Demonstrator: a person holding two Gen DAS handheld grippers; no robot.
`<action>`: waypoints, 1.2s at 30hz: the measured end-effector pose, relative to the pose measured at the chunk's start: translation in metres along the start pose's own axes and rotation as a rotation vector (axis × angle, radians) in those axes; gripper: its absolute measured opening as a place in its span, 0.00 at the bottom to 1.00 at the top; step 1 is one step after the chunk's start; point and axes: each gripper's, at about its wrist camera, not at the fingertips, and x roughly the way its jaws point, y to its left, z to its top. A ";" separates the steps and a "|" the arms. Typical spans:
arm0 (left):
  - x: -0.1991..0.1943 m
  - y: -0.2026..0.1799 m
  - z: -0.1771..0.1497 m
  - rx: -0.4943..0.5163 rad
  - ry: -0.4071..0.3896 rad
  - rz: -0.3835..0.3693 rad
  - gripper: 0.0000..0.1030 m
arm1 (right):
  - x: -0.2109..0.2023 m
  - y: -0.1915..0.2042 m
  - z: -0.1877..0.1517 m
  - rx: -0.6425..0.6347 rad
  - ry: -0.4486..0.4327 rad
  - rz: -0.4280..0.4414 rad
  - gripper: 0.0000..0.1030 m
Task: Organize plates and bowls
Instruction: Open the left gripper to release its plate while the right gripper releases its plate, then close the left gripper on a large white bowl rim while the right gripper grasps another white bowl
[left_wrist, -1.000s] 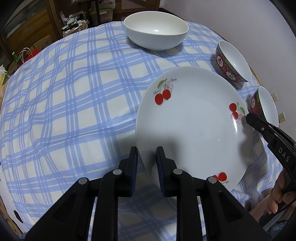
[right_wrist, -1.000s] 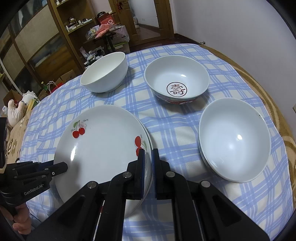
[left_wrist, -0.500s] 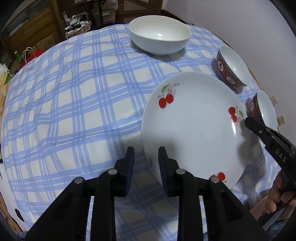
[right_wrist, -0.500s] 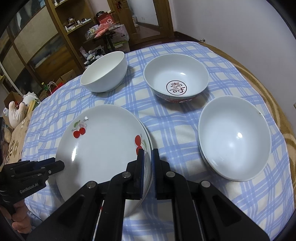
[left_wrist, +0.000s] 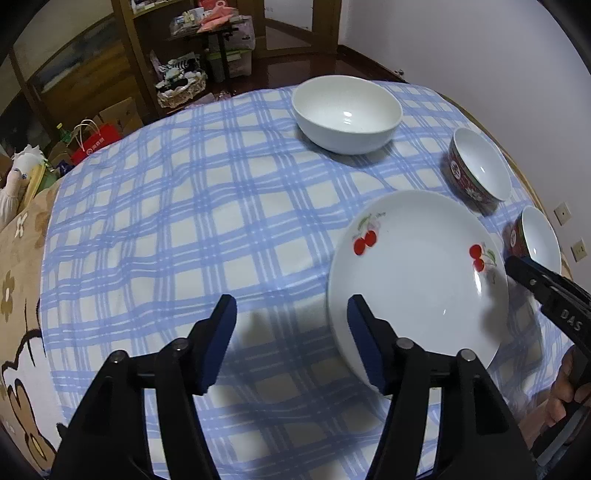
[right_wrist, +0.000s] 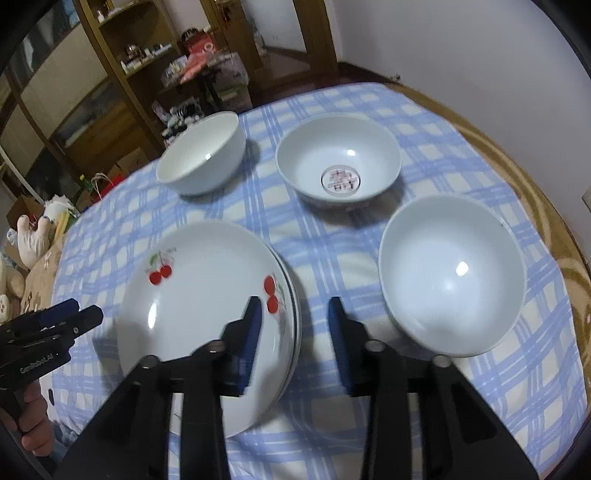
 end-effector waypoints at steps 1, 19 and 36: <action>-0.002 0.002 0.001 -0.003 -0.004 0.005 0.65 | -0.003 0.000 0.002 -0.003 -0.011 -0.003 0.50; -0.015 0.019 0.017 0.007 -0.051 0.120 0.86 | -0.031 0.006 0.017 -0.046 -0.129 -0.016 0.93; -0.018 0.024 0.060 0.039 -0.052 0.118 0.86 | -0.029 0.019 0.078 -0.088 -0.131 0.048 0.94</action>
